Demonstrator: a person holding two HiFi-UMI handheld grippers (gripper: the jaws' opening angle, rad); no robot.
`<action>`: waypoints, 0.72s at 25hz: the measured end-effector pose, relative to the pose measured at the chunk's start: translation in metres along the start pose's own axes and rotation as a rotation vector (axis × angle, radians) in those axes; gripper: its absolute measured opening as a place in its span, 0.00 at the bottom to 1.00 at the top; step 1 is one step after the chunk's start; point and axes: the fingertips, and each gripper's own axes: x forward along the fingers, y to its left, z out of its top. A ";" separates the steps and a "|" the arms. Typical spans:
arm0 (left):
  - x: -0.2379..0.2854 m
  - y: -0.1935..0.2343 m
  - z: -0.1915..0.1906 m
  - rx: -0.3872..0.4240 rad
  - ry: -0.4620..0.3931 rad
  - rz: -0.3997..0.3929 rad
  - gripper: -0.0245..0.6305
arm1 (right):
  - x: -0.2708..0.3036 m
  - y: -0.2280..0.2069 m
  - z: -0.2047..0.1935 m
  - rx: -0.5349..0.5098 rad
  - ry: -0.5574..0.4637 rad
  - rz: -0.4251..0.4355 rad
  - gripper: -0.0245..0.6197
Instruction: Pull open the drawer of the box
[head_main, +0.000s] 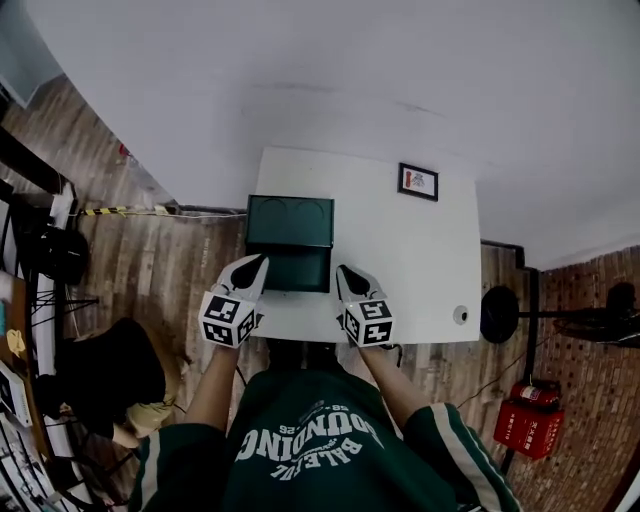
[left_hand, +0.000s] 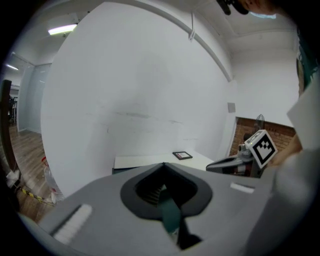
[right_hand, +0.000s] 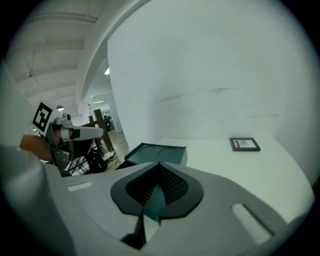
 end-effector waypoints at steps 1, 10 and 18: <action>0.003 -0.002 0.007 0.010 -0.009 -0.004 0.12 | -0.003 -0.006 0.012 -0.011 -0.028 -0.006 0.04; 0.017 -0.012 0.057 0.082 -0.082 -0.011 0.12 | -0.029 -0.010 0.089 -0.130 -0.218 0.031 0.04; 0.017 -0.011 0.070 0.078 -0.111 0.012 0.12 | -0.038 -0.009 0.111 -0.145 -0.288 0.049 0.04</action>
